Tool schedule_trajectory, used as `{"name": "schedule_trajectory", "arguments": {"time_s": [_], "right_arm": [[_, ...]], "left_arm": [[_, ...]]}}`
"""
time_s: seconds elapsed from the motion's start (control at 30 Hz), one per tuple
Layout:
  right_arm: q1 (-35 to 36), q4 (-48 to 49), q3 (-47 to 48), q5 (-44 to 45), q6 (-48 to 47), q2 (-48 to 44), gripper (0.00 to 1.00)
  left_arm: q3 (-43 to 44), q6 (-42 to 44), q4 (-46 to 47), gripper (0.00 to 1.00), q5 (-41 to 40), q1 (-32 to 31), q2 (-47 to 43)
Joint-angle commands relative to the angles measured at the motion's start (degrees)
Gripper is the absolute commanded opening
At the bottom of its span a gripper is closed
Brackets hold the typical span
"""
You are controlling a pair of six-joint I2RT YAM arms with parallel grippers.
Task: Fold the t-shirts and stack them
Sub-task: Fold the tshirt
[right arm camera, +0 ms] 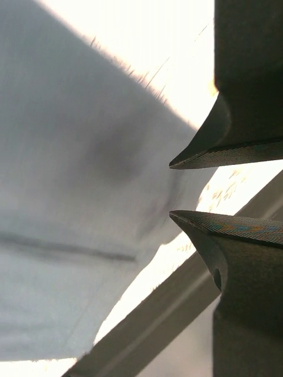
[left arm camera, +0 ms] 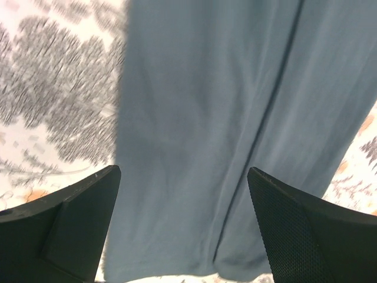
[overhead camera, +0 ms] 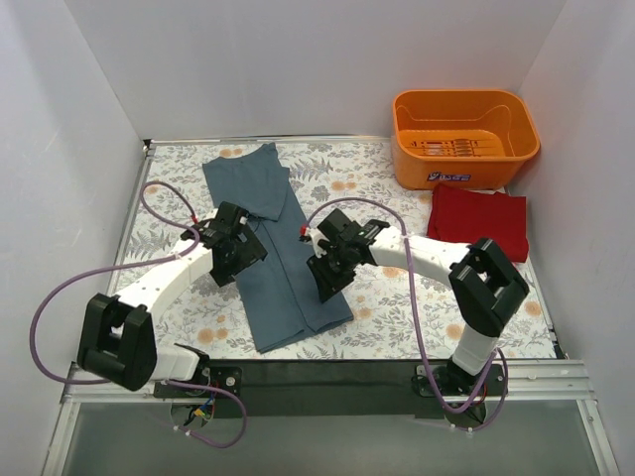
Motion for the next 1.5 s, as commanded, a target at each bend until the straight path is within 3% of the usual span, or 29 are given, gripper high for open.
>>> {"name": "schedule_trajectory", "arguments": {"time_s": [0.0,0.23,0.47,0.93,1.03,1.23,1.33,1.47], "right_arm": [[-2.5,-1.1,-2.7,1.5,-0.8,-3.4,0.35],[-2.2,-0.8,-4.9,-3.2,-1.1,-2.8,0.34],[-1.9,0.5,-4.8,-5.2,-1.1,-0.6,0.33],[0.5,3.9,3.4,-9.2,2.5,8.7,0.33],[1.1,3.8,5.2,-10.0,2.6,8.8,0.32],[-0.4,3.8,1.5,0.1,2.0,-0.1,0.34],[-3.2,4.0,-2.3,4.2,2.6,-4.5,0.38],[-7.6,4.9,-7.2,8.1,3.8,-9.9,0.48]], "left_arm": [[5.6,1.6,2.5,0.82,-2.9,-0.1,5.0],[18.7,4.7,4.6,0.81,-7.9,-0.1,19.4],[25.7,8.4,4.7,0.81,-12.1,-0.1,31.8],[40.0,15.6,4.9,0.79,-14.0,3.9,46.8],[39.8,16.3,4.1,0.81,-13.0,4.0,43.9],[28.7,10.1,1.0,0.84,-8.7,2.7,28.1],[20.8,4.3,-1.7,0.85,-6.0,-1.0,17.2],[12.4,-5.3,-3.3,0.84,-1.9,-10.8,6.7]]}}
